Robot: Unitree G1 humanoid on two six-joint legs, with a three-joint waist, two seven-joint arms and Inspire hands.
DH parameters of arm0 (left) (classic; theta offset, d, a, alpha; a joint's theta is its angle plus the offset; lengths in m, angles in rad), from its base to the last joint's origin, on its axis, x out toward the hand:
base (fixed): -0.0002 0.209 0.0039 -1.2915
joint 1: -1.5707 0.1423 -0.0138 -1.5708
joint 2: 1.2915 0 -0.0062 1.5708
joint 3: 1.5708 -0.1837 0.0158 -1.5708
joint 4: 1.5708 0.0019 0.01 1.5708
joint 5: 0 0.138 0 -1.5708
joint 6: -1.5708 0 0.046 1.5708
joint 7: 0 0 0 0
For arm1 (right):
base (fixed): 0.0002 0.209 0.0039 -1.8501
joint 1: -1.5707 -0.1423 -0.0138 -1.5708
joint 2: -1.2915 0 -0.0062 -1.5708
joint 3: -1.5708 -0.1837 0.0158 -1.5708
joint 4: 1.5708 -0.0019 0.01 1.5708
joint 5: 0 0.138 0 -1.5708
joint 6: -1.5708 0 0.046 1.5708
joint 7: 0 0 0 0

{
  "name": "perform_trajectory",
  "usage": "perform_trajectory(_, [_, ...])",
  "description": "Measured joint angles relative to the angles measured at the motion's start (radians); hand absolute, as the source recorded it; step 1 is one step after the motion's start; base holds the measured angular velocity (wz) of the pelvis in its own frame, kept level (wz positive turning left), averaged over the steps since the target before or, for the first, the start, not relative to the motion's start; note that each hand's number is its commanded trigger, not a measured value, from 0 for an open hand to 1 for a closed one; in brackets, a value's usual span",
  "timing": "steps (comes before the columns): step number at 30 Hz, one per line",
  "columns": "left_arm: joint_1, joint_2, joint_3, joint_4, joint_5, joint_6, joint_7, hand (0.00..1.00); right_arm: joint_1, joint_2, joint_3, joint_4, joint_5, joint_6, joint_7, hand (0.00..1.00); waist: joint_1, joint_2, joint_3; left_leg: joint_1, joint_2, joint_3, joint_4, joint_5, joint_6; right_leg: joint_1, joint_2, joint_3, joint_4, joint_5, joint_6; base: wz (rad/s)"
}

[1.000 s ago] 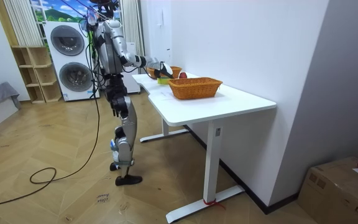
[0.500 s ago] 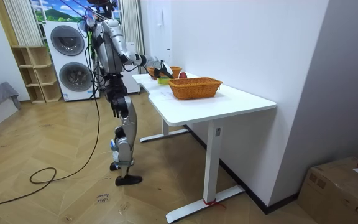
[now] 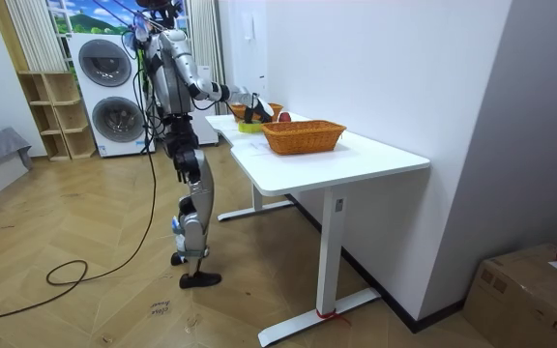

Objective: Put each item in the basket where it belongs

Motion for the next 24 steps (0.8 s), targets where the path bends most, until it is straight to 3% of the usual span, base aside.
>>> perform_trajectory(24, [-0.001, 0.003, 0.000, -0.001, 0.003, 0.008, 0.013, 0.00, -0.004, 0.000, -0.004, -0.005, -0.068, 0.020, 0.034, 1.00, 0.002, -0.001, 0.0005, -0.001, 0.000, -0.004, -0.012, 0.000, 0.000, -0.003, 0.001, 0.003, 0.000, 0.000, 0.000, 0.00])
